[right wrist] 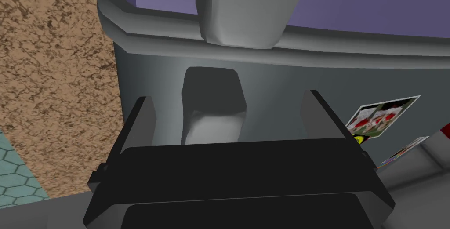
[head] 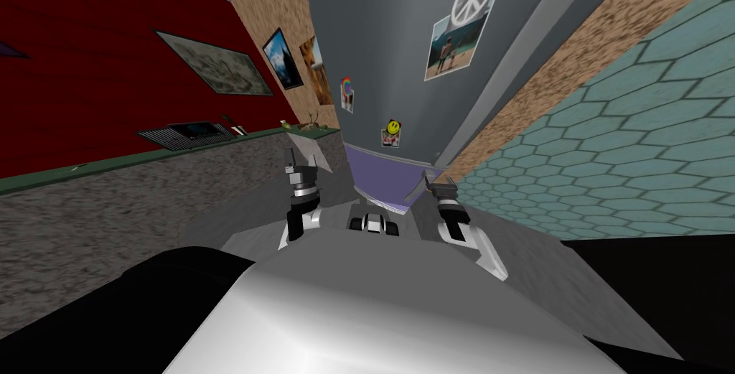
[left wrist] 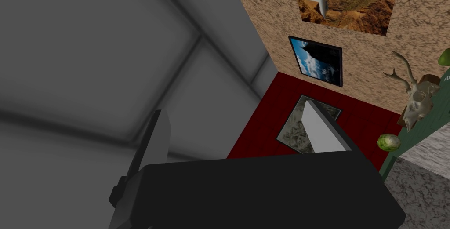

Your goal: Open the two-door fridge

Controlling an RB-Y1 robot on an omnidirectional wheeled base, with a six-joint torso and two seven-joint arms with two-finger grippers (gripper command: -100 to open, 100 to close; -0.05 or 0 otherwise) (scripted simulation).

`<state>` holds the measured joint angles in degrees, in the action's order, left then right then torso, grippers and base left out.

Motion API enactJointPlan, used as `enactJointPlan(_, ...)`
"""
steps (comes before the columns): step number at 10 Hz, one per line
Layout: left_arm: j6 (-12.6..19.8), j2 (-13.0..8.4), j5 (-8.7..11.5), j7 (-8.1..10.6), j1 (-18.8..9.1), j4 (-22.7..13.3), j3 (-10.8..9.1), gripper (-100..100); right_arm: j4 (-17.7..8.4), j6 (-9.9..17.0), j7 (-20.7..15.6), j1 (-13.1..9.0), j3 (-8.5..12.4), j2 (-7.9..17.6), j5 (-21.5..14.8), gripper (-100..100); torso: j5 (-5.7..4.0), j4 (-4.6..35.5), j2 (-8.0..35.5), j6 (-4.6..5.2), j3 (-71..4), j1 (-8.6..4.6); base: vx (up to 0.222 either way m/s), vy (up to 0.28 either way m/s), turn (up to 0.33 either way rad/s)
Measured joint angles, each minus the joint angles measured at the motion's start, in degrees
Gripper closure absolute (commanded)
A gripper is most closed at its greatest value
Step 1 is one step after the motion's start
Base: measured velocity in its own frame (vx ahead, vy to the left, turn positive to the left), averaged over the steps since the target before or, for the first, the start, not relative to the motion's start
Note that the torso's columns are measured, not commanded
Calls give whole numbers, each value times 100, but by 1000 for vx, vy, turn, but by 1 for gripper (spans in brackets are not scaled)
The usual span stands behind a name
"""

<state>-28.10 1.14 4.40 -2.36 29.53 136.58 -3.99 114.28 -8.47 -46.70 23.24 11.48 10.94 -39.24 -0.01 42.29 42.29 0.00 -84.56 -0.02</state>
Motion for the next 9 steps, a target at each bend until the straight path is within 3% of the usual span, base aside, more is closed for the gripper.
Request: enactJointPlan(9,0,0,0,0,0,0,0,0,-721,602,-1336,-238,289,211,-1377,-100,-1,0,3,-3,1,-4,58,96,-40)
